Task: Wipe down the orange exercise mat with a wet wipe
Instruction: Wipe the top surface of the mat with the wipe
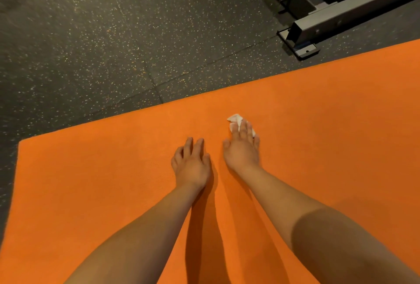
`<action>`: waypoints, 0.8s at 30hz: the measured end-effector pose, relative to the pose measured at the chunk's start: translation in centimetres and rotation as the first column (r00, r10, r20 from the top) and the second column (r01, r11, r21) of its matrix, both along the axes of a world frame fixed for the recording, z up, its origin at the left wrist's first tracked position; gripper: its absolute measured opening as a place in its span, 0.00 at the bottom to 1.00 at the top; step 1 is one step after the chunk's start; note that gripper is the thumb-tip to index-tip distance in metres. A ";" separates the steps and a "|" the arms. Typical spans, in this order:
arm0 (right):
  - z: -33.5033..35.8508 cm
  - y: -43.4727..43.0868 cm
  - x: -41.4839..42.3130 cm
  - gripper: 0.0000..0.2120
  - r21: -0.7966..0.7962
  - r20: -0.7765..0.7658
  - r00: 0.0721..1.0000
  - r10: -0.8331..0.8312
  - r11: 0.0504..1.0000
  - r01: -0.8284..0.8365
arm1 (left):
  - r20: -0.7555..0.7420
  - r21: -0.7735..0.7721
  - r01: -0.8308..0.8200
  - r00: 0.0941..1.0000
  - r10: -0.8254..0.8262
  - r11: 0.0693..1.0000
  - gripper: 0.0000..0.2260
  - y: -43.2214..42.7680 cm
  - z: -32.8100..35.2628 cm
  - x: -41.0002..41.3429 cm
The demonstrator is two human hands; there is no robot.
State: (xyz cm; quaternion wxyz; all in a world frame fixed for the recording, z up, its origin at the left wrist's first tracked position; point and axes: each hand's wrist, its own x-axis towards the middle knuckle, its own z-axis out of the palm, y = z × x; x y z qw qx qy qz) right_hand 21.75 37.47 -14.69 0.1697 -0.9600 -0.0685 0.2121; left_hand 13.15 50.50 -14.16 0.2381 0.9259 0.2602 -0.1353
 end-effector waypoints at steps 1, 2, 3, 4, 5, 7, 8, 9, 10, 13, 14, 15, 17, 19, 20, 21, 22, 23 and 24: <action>0.2 1.0 -0.4 0.28 0.025 -0.002 0.999 0.042 0.999 -0.042 | 0.000 0.004 -0.011 1.000 0.011 1.000 0.24 -0.1 0.0 0.1; 0.3 1.9 -1.0 0.28 0.059 0.002 0.992 0.128 0.990 -0.128 | -0.001 0.016 -0.009 1.000 0.009 1.000 0.24 -0.3 -0.1 0.1; 0.4 2.6 -1.4 0.27 0.090 0.011 0.973 0.232 0.968 -0.232 | -0.001 0.025 -0.004 1.000 0.004 1.000 0.24 -0.3 -0.2 0.1; 0.4 2.8 -1.7 0.26 0.101 0.021 0.946 0.324 0.941 -0.324 | -0.001 0.030 -0.003 1.000 0.003 1.000 0.24 -0.4 -0.2 0.0; 0.3 2.6 -1.5 0.25 0.086 0.042 0.927 0.374 0.923 -0.376 | 0.000 0.035 -0.004 1.000 0.004 0.999 0.24 -0.4 -0.3 0.0; 0.0 1.5 -0.5 0.25 0.036 0.067 0.944 0.322 0.945 -0.325 | -0.006 0.045 0.006 1.000 -0.006 0.999 0.25 -0.2 -0.2 0.2; -0.2 0.9 -0.1 0.26 0.015 0.064 0.969 0.237 0.971 -0.239 | -0.009 0.050 0.012 1.000 -0.012 0.999 0.25 0.1 0.0 0.3; -0.3 0.5 0.2 0.26 -0.004 0.059 0.987 0.149 0.989 -0.149 | -0.004 0.057 0.013 1.000 -0.012 0.998 0.25 0.2 0.0 0.5; -0.3 0.7 0.3 0.27 -0.014 0.053 0.994 0.091 0.996 -0.090 | 0.006 0.066 0.008 1.000 -0.009 0.998 0.24 0.5 0.1 0.7; 0.2 2.8 -0.7 0.27 0.030 0.000 0.982 0.190 0.981 -0.190 | 0.025 0.084 0.000 1.000 -0.002 0.997 0.22 0.9 0.1 1.3; 0.2 3.3 -1.2 0.27 0.048 -0.013 0.959 0.283 0.958 -0.282 | 0.028 0.084 0.013 0.999 -0.016 0.996 0.22 0.9 0.1 1.4; 0.2 3.4 -1.4 0.27 0.054 -0.014 0.932 0.363 0.931 -0.362 | 0.030 0.080 0.030 0.999 -0.032 0.996 0.22 0.9 0.0 1.4; 0.2 2.2 -0.3 0.26 0.014 0.011 0.910 0.414 0.910 -0.414 | 0.025 0.069 0.056 0.998 -0.057 0.996 0.24 0.7 -0.1 1.3; 0.0 0.4 1.6 0.27 -0.038 0.029 0.963 0.268 0.963 -0.267 | 0.000 0.077 0.079 0.997 -0.079 0.994 0.25 0.8 -0.3 1.1; 0.0 -0.4 2.4 0.28 -0.055 0.017 0.989 0.150 0.987 -0.149 | -0.011 0.084 0.083 0.997 -0.083 0.993 0.25 0.9 -0.3 1.1; -0.1 -0.9 3.0 0.28 -0.057 0.006 0.999 0.050 0.997 -0.049 | -0.015 0.086 0.078 0.997 -0.077 0.993 0.25 1.0 -0.3 1.2; -0.2 -0.7 3.2 0.28 -0.054 0.002 1.000 -0.003 0.999 0.003 | -0.012 0.084 0.064 0.998 -0.063 0.994 0.24 1.1 -0.1 1.4; -0.1 0.1 3.0 0.28 -0.039 0.002 1.000 -0.001 0.999 0.001 | -0.004 0.081 0.045 0.999 -0.045 0.996 0.24 1.1 0.0 1.7; 0.0 1.2 2.6 0.27 -0.022 0.002 0.998 0.062 0.998 -0.062 | 0.007 0.079 0.027 1.000 -0.028 0.996 0.24 1.0 0.1 2.1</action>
